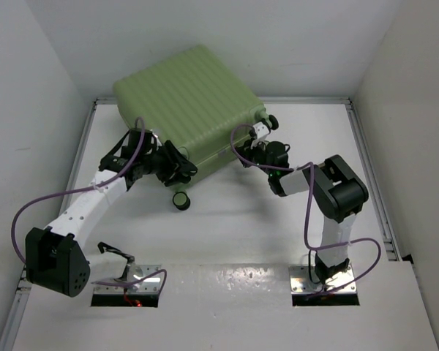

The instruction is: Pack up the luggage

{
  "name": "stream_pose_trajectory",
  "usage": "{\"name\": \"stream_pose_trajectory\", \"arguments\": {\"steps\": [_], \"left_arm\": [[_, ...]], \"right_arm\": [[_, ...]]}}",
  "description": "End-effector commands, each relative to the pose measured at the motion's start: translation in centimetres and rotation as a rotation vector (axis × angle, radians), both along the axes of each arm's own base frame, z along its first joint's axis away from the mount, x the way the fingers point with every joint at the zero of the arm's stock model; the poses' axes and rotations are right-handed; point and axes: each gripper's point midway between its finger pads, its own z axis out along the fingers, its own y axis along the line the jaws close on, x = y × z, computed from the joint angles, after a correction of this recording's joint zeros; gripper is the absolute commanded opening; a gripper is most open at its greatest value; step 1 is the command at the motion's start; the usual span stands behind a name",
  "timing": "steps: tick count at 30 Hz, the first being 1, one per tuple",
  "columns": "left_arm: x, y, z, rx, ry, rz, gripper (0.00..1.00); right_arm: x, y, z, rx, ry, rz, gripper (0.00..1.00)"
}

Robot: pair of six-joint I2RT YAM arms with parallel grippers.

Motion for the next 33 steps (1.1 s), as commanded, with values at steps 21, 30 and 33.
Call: {"name": "stream_pose_trajectory", "arguments": {"steps": [21,30,33], "left_arm": [[5.3,11.9,-1.2,0.191,-0.133,0.229,0.0],[6.7,15.3,-1.6,0.236,-0.135,0.243,0.0],[7.3,16.8,-2.4,0.28,-0.125,0.242,0.0]], "right_arm": [[5.6,-13.6,3.7,0.032,-0.084,-0.423,0.0],[9.7,-16.7,4.1,0.023,-0.119,-0.472,0.0],[11.5,-17.2,4.3,0.017,-0.138,-0.47,0.0]]}}
